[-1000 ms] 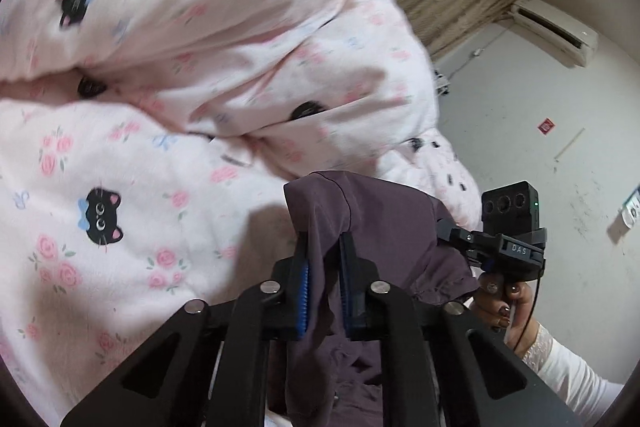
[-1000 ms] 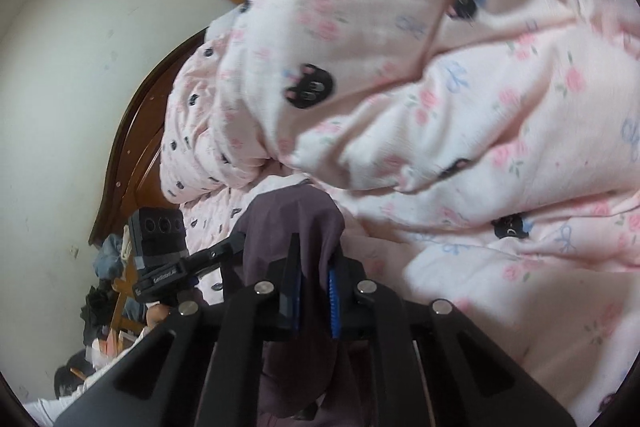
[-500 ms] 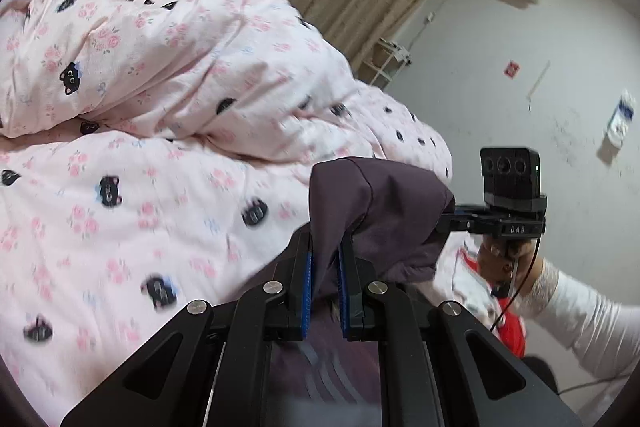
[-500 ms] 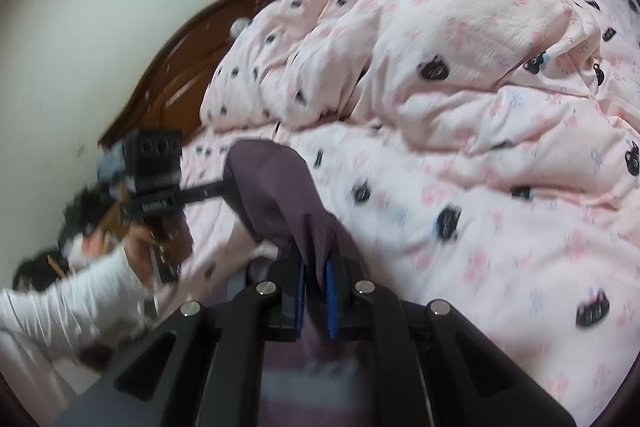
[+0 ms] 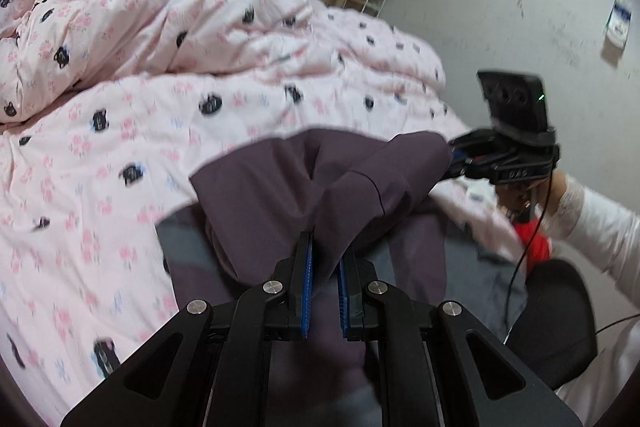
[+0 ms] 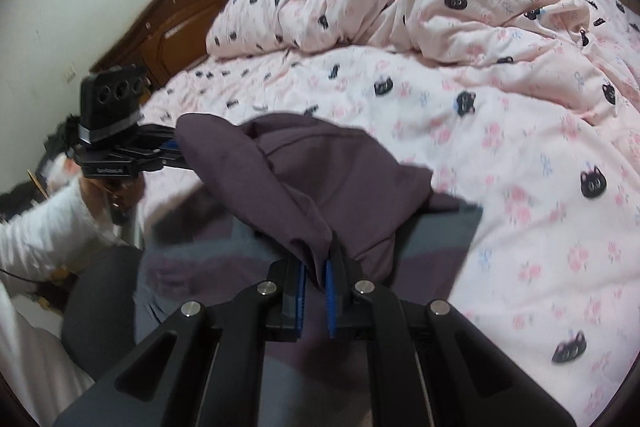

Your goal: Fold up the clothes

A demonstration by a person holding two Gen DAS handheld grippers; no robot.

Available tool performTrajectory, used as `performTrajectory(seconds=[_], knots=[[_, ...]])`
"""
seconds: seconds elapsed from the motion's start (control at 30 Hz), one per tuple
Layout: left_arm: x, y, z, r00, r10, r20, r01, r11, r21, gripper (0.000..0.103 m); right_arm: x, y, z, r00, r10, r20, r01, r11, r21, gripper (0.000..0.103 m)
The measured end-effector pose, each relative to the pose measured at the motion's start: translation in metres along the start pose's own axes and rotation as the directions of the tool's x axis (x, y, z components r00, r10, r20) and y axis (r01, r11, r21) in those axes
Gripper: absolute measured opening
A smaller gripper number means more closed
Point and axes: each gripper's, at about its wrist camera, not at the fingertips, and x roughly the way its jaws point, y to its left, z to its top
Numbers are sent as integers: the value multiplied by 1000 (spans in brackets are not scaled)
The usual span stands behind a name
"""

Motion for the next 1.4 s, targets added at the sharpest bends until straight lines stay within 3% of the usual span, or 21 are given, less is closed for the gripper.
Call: performTrajectory(seconds=[0.27, 0.4, 0.47, 0.53, 0.67, 0.77, 0.83, 1.03, 1.17, 1.3, 1.4], knots=[[8, -21, -33, 996, 36, -79, -33, 999, 37, 9, 8, 28, -30, 997, -64, -51, 61, 997, -52, 15], [10, -31, -43, 995, 50, -85, -45, 997, 66, 9, 4, 35, -40, 990, -86, -115, 76, 994, -83, 34], [11, -36, -47, 995, 59, -83, -52, 995, 80, 9, -6, 40, -40, 990, -87, -114, 76, 992, -97, 43], [11, -41, -51, 994, 77, -80, -69, 993, 99, 9, -21, 44, -35, 994, -76, -83, 68, 993, -99, 45], [6, -49, -57, 992, 103, -78, -93, 987, 129, 10, -48, 57, -14, 998, 18, 59, -14, 998, -58, 46], [0, -53, -59, 990, 116, -82, -104, 985, 138, 10, -40, 72, 0, 995, 34, 89, -27, 997, -77, 46], [-5, -55, -61, 988, 126, -87, -112, 983, 148, 10, -22, 84, 5, 997, 5, 75, 3, 994, -107, 46], [-37, -56, -58, 991, 134, 13, -134, 988, 81, 10, 46, 104, -23, 989, -106, -103, 83, 974, -209, 44], [-48, -56, -47, 987, 117, 109, -119, 993, 11, 12, 54, 109, -47, 983, -161, -89, 136, 962, -235, 44], [-16, -62, -42, 992, 112, 57, -112, 994, 9, 12, 55, 111, -57, 981, -189, -50, 173, 959, -224, 44], [17, -61, -51, 985, 169, -31, -169, 986, 8, 12, 48, 109, -54, 984, -172, -35, 163, 968, -193, 44]])
